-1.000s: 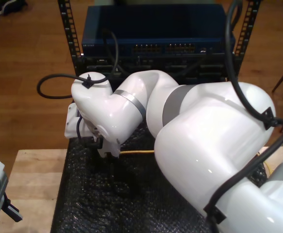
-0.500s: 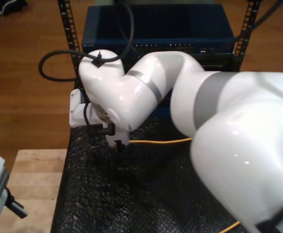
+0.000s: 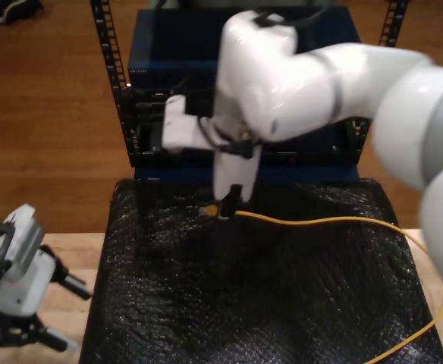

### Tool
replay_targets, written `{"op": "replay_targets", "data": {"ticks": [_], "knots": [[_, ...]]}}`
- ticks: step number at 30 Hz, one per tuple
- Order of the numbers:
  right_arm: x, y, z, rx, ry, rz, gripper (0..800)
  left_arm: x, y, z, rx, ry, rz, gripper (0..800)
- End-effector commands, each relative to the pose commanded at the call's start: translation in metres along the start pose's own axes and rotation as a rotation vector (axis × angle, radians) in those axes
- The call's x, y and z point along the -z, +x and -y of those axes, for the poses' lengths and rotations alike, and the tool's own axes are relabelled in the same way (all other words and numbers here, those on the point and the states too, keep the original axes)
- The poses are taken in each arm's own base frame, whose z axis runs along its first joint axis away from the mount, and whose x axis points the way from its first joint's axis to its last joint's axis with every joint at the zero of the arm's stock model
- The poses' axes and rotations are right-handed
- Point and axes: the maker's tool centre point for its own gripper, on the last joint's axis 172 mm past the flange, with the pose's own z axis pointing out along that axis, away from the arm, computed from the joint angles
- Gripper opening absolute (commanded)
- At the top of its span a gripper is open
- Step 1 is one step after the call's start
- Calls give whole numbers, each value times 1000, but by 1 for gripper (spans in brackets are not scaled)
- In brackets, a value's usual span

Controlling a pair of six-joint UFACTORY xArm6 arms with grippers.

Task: Grab the cable and plug it in

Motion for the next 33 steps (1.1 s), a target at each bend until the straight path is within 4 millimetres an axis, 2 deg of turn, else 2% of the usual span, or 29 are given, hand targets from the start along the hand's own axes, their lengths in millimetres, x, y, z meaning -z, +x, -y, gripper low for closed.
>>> {"op": "replay_targets", "data": {"ticks": [4,9,17,21,26,33], "knots": [[19,-17,8,-26,14,-67,7,2,29,10,-25,16,-50,800],[36,-41,20,-67,58,-142,7,-11,59,11,-49,-16,-92,800],[60,-57,54,-99,117,-289,7,-24,101,16,-95,-25,-178,800],[67,-58,64,-95,118,-304,7,-19,130,23,-142,-10,-207,799],[70,-57,73,-94,113,-318,7,-22,158,27,-142,-24,-238,799],[78,-49,76,-92,102,-347,6,-31,171,25,-143,-47,-258,798]]}}
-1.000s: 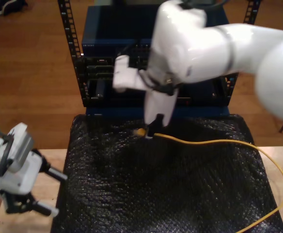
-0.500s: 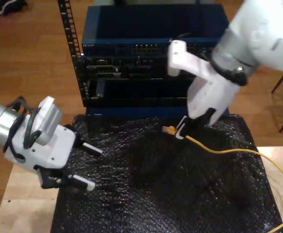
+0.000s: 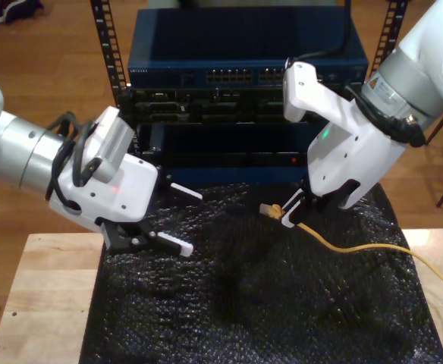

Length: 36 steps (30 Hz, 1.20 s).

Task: Grab the cable and plug it in

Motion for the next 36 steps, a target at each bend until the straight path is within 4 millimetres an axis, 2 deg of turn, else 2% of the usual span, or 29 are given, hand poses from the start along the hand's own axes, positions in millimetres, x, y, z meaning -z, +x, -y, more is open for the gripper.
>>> {"op": "replay_targets", "data": {"ticks": [4,9,15,21,31,36], "knots": [[1,9,3,21,-5,-3,6,-1,1,2,13,-1,-14,795],[-11,28,4,65,-16,-3,6,-5,6,4,25,-4,-33,792],[-27,34,2,53,-4,8,6,-6,4,11,40,8,-40,791],[-31,44,0,63,-18,2,6,-5,6,14,40,20,-53,768],[-36,46,1,62,-9,6,6,-4,6,15,33,25,-56,633],[-35,47,1,51,-9,6,6,-5,5,14,34,24,-57,534]]}}
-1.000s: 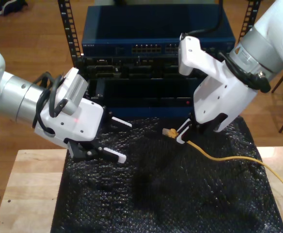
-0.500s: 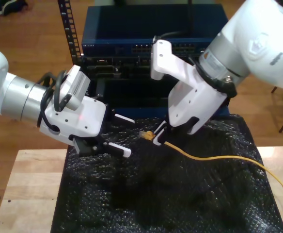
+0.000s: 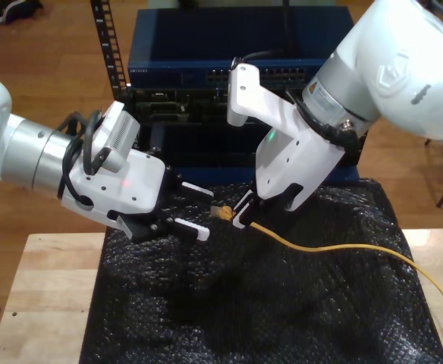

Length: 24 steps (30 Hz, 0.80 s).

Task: Grab the cable and plug it in

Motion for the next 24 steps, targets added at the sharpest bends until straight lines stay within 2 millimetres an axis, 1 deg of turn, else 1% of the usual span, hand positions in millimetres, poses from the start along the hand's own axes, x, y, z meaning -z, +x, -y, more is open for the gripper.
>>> {"op": "replay_targets", "data": {"ticks": [2,5,8,11,17,24], "knots": [[0,0,0,-2,0,0,6,0,0,0,3,0,-2,487],[-1,1,1,1,2,0,7,-1,3,1,4,3,-15,464],[-4,1,1,0,8,4,7,-1,7,2,0,8,-35,460],[-7,0,1,-10,15,8,7,-1,8,2,-6,10,-38,459],[-4,3,-1,-7,9,4,7,-1,8,2,-55,12,-38,460],[-5,2,-1,-20,14,6,6,0,8,2,-83,14,-37,460]]}}
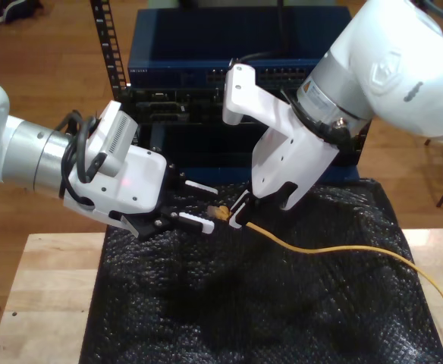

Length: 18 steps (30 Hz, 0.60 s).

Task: Grab the cable and plug it in

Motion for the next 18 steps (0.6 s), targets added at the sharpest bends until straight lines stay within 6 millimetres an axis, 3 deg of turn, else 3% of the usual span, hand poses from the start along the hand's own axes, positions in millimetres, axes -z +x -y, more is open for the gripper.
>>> {"op": "replay_targets", "data": {"ticks": [18], "knots": [[1,1,1,0,0,-2,6,-3,-11,0,31,9,1,369]]}}
